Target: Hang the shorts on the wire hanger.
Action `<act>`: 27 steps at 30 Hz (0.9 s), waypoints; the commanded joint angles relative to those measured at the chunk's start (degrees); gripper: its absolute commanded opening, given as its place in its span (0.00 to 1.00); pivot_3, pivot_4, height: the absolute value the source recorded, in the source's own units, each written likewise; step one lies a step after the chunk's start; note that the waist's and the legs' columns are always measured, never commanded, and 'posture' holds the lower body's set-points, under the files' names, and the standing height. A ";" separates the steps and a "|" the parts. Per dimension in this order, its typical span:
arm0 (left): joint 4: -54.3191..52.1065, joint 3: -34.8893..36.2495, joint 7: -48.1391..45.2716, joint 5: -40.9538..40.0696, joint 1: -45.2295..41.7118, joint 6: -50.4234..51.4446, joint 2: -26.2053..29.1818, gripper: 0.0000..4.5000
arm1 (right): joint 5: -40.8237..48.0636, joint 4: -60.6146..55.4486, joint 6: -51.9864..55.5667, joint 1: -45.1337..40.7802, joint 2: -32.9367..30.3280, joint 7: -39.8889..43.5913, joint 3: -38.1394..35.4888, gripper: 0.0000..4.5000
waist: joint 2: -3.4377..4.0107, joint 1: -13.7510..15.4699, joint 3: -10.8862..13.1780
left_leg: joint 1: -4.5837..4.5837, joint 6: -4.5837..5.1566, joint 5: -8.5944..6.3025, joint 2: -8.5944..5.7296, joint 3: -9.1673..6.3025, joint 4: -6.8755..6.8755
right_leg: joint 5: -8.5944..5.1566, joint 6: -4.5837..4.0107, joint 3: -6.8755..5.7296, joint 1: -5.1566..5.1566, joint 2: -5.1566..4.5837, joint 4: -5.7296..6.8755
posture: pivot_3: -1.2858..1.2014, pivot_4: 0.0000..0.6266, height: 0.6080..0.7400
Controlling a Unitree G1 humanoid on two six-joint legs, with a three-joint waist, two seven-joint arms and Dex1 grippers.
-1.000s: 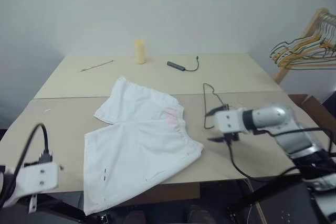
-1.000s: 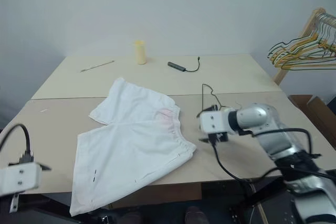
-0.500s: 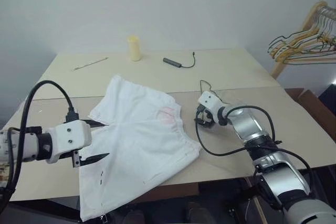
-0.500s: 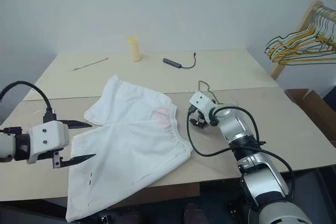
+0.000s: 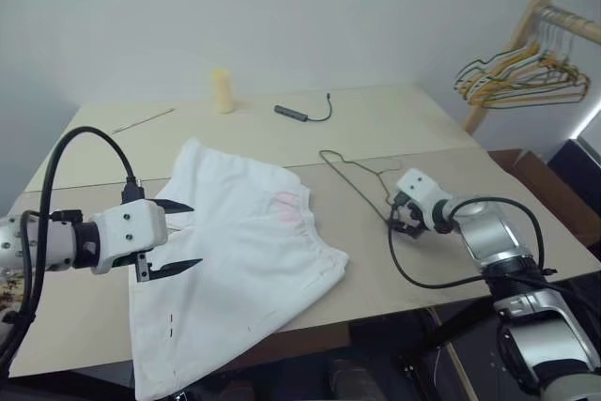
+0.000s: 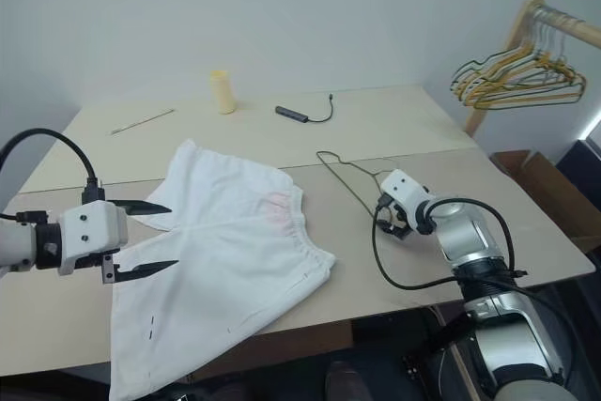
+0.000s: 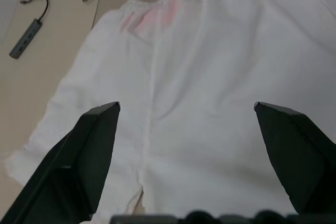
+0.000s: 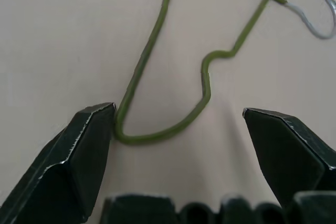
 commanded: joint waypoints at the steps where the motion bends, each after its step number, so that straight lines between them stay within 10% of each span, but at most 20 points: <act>1: -2.07 -1.00 2.11 -2.86 -2.96 0.78 -1.27 0.99 | 4.39 2.20 2.15 -6.03 3.46 -0.34 -3.63 1.00 | 0.01 -1.20 0.01 | 0.07 0.00 0.00 0.00 -0.02 -0.01 | -0.03 0.06 0.03 0.07 0.02 0.02 | 0.49 0.00 1.00; 17: -8.52 -3.28 5.36 -10.14 -3.07 5.97 -2.76 0.99 | 2.74 29.30 2.83 -16.27 10.75 1.37 1.25 1.00 | 0.02 -2.65 0.01 | 0.15 0.09 -0.07 -0.12 -0.31 -0.02 | 0.05 -0.08 -0.10 0.36 -0.09 -0.06 | 0.50 0.00 1.00; 27: -10.80 -4.95 6.88 -10.58 -6.00 6.43 -2.52 1.00 | 1.41 32.29 4.99 -16.18 10.78 -1.80 1.43 0.34 | 0.01 -2.52 0.00 | 0.22 0.10 -0.07 -0.11 -0.43 -0.01 | 0.04 -0.06 -0.22 0.57 -0.07 -0.16 | 0.50 0.00 1.00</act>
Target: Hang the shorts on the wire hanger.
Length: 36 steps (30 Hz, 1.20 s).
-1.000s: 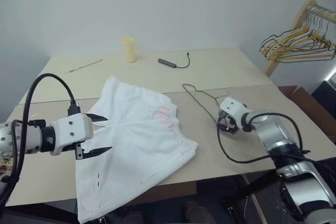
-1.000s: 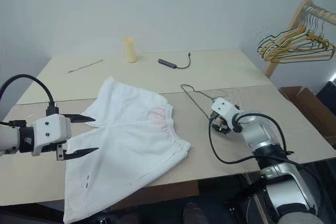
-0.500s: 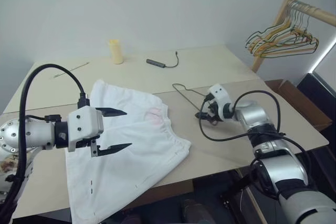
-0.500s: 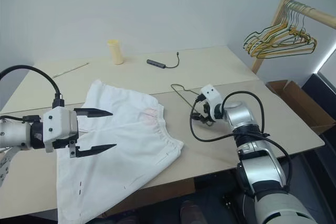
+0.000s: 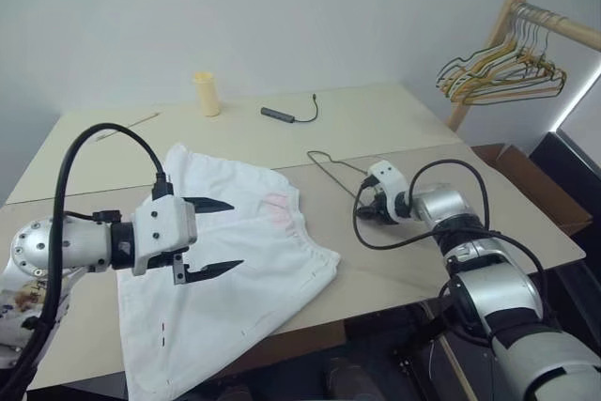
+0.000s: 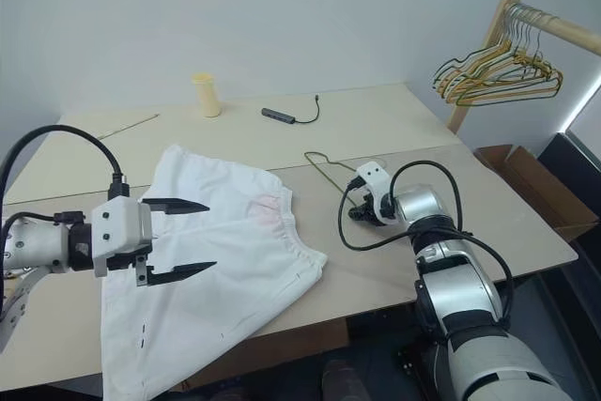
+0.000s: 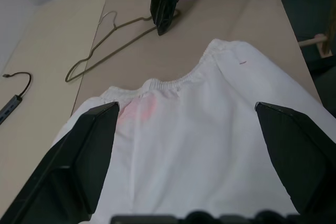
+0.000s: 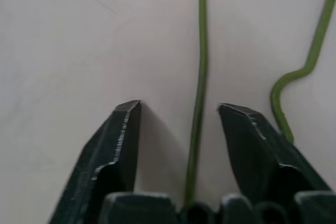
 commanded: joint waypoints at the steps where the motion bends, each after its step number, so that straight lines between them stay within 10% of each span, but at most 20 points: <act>1: -2.25 0.12 1.36 -1.04 -2.40 -0.06 -0.09 1.00 | -0.97 0.97 1.51 0.75 0.13 -0.07 0.61 0.26 | 0.00 0.01 -0.01 | 0.00 0.00 0.00 0.00 -0.01 0.00 | 0.00 0.00 0.00 0.02 0.00 -0.02 | 0.50 0.00 1.00; 5: -3.77 -0.95 3.13 -2.77 -3.74 1.31 -1.34 1.00 | -2.20 0.41 1.43 2.46 0.25 -0.80 1.54 0.01 | -0.03 -0.10 -0.03 | 0.14 0.00 0.00 0.01 -0.03 -0.01 | -0.05 0.08 -0.01 0.17 0.01 -0.04 | 0.49 0.00 1.00; 15: -1.31 -2.33 19.39 -8.02 -6.60 12.89 -14.75 1.00 | 2.62 -24.80 4.80 11.29 2.03 -9.27 -7.13 0.01 | -0.07 -0.34 -0.11 | 0.08 -0.01 0.00 0.01 -0.32 0.04 | -0.19 0.37 0.01 0.22 0.00 -0.01 | 0.47 0.00 1.00; 26: 11.09 8.62 47.50 -37.27 -19.21 33.25 -36.32 1.00 | 3.42 -70.25 0.72 31.03 0.70 -14.50 -7.50 0.01 | 0.07 -1.86 -0.03 | -0.11 -0.11 -0.07 -0.09 -0.67 0.13 | -0.16 0.64 0.00 0.12 -0.06 -0.24 | 0.42 0.00 1.00; 36: 19.74 13.44 60.09 -58.30 -26.44 31.98 -40.18 1.00 | 5.58 -81.06 -17.25 40.39 3.45 -13.78 -3.50 0.01 | 0.06 -7.06 -0.03 | -0.14 -0.14 -0.08 -0.17 -0.68 0.14 | -0.04 0.84 0.08 0.23 -0.12 -0.54 | 0.40 0.00 1.00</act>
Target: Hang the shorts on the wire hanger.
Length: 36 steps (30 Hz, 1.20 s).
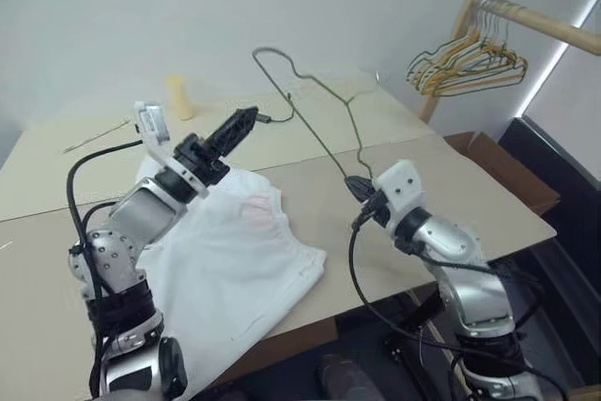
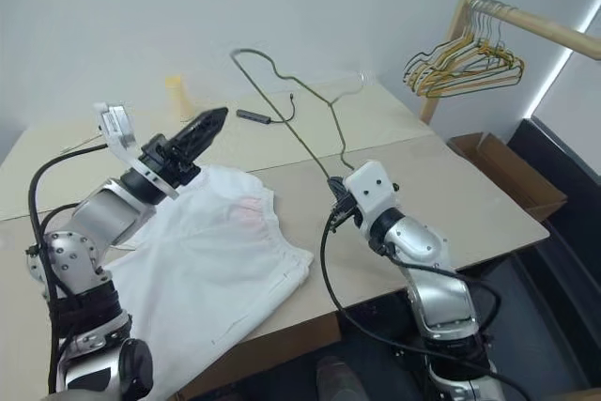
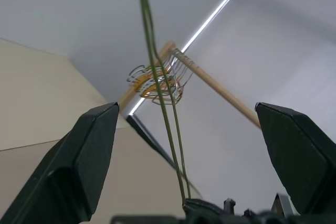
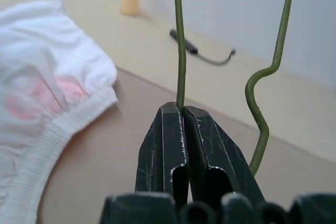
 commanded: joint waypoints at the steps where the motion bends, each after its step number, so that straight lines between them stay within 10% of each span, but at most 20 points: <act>1: -0.88 -0.74 1.65 -4.07 -0.73 -1.48 0.03 1.00 | 0.12 -3.35 -6.13 1.43 -0.72 0.97 1.39 0.01 | 0.00 -0.71 0.00 | 0.00 0.00 0.00 0.00 0.00 0.00 | 0.00 0.00 0.00 0.00 0.01 0.00 | 0.40 0.00 1.00; 9: -2.88 -3.64 2.77 -4.02 -1.18 -5.31 0.55 1.00 | -0.77 -2.21 -11.01 1.70 -1.95 2.60 5.12 0.01 | -0.01 -1.83 0.00 | 0.07 0.00 0.00 -0.05 -0.02 0.00 | 0.01 0.00 0.05 0.11 0.04 0.01 | 0.40 0.00 1.00; 24: 0.74 -4.55 5.84 -1.78 -1.56 -11.59 -0.14 0.00 | -4.26 2.27 -12.91 -1.68 -1.44 0.96 5.93 0.00 | -0.01 -1.35 0.00 | 0.04 0.00 0.00 -0.14 -0.10 -0.01 | 0.03 0.00 0.05 0.06 0.01 -0.11 | 0.40 0.00 1.00; 28: 1.87 -5.21 5.32 -0.34 -2.16 -12.50 0.16 0.00 | -6.58 2.97 -13.84 -2.67 -2.10 0.92 6.65 0.00 | -0.01 -1.44 0.00 | 0.05 0.00 0.00 -0.14 -0.10 -0.01 | 0.03 0.01 0.05 0.06 0.02 -0.10 | 0.40 0.00 1.00; 36: 2.52 -4.26 1.62 1.53 -3.57 -16.47 -0.98 0.00 | -7.69 3.74 -16.86 -4.94 -1.96 1.59 7.13 0.54 | -0.02 -1.42 0.01 | 0.03 0.00 0.00 -0.16 -0.11 -0.04 | 0.03 0.01 0.05 0.05 0.01 -0.14 | 0.41 0.00 1.00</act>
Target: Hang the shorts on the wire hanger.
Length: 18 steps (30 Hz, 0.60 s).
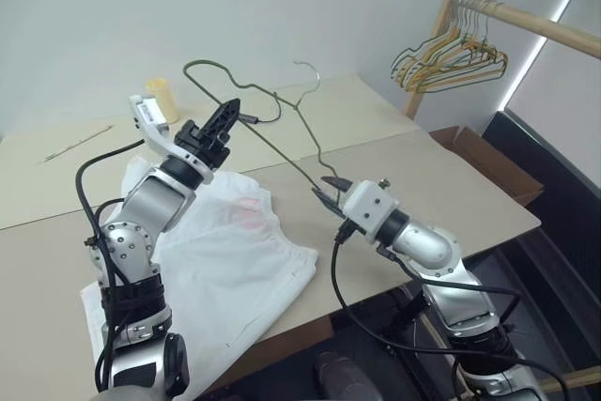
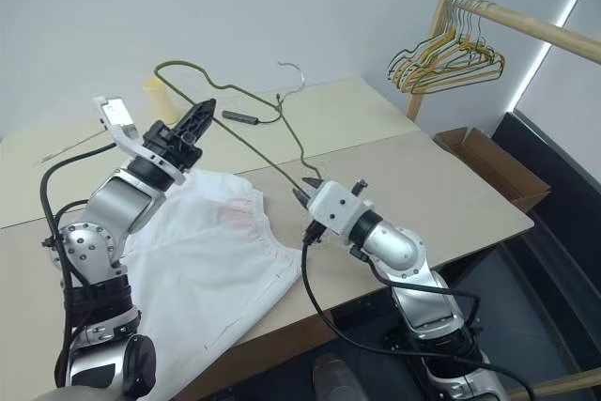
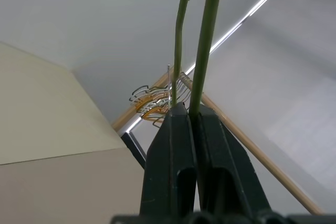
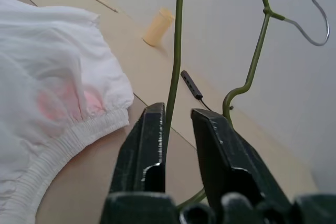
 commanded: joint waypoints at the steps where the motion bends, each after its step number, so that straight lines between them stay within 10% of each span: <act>1: -0.38 0.94 -2.97 0.66 -2.60 -2.59 0.59 0.00 | 2.12 -2.16 -1.21 -2.30 1.27 0.23 -0.90 0.62 | 0.00 0.00 0.00 | -0.01 0.00 0.00 0.00 0.00 0.00 | 0.00 0.00 0.00 0.00 0.00 0.00 | 0.41 0.00 1.00; 6: 0.78 0.98 -15.54 4.35 -2.57 -1.57 8.21 0.00 | 17.16 -6.98 12.01 -4.35 1.48 5.95 -6.12 0.98 | 0.01 -0.16 0.02 | 0.01 0.00 0.00 0.01 -0.01 -0.01 | 0.00 0.00 0.00 -0.03 0.03 0.02 | 0.41 0.00 1.00; 13: 5.76 3.93 -34.33 3.92 -5.64 -0.14 20.55 0.00 | 52.87 -7.47 42.16 -13.35 -13.10 20.43 -20.19 0.98 | 0.03 0.46 0.15 | -0.03 0.01 0.00 0.04 -0.06 -0.01 | 0.00 0.00 -0.11 -0.03 -0.01 -0.04 | 0.43 0.00 1.00; 18: 8.14 4.65 -51.62 2.90 -6.68 0.87 24.99 0.00 | 60.19 1.32 53.17 -19.78 -21.77 30.35 -16.36 0.98 | 0.15 1.51 0.25 | -0.01 0.08 -0.04 0.09 0.04 -0.16 | -0.07 -0.07 -0.12 -0.07 0.04 -0.17 | 0.43 0.00 1.00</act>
